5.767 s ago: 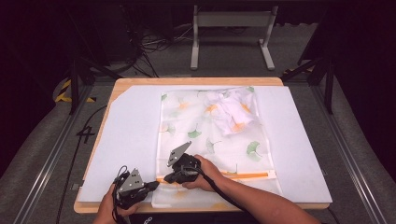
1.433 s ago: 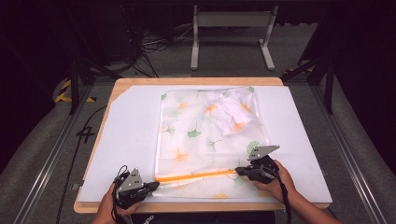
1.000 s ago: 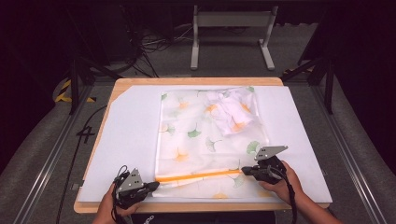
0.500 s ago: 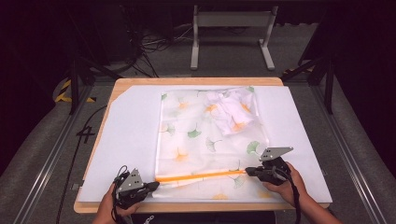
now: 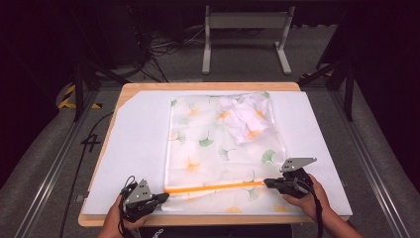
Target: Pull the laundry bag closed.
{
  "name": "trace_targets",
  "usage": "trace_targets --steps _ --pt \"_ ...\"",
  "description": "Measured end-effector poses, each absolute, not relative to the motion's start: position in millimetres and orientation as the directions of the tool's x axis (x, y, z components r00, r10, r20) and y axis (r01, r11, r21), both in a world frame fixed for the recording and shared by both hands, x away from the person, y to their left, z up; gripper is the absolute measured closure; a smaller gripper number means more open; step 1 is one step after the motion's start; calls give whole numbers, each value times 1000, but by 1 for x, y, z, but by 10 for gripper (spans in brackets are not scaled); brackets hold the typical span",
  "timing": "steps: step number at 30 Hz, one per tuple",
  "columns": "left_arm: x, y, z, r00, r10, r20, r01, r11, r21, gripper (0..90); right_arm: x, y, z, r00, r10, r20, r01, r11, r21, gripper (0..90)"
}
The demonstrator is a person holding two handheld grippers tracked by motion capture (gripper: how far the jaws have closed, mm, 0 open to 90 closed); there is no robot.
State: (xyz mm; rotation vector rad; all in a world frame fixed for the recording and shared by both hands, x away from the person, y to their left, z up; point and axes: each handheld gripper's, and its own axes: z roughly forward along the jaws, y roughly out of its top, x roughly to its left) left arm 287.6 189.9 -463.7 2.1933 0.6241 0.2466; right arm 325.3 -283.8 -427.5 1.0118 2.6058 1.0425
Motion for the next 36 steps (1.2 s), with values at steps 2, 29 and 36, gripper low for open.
trace_targets --steps 2,29,36 --pt "288 190 -464 858 513 -33 351 -538 766 900 325 -286 -428 -756 647 99 536 524 662 900" --pt "288 190 -464 858 512 -36 352 -536 767 900 316 -322 -426 -697 707 120 576 453 680 900" --pt "288 190 -464 857 514 -39 355 -535 767 900 314 -328 -425 -689 714 123 580 442 684 900"
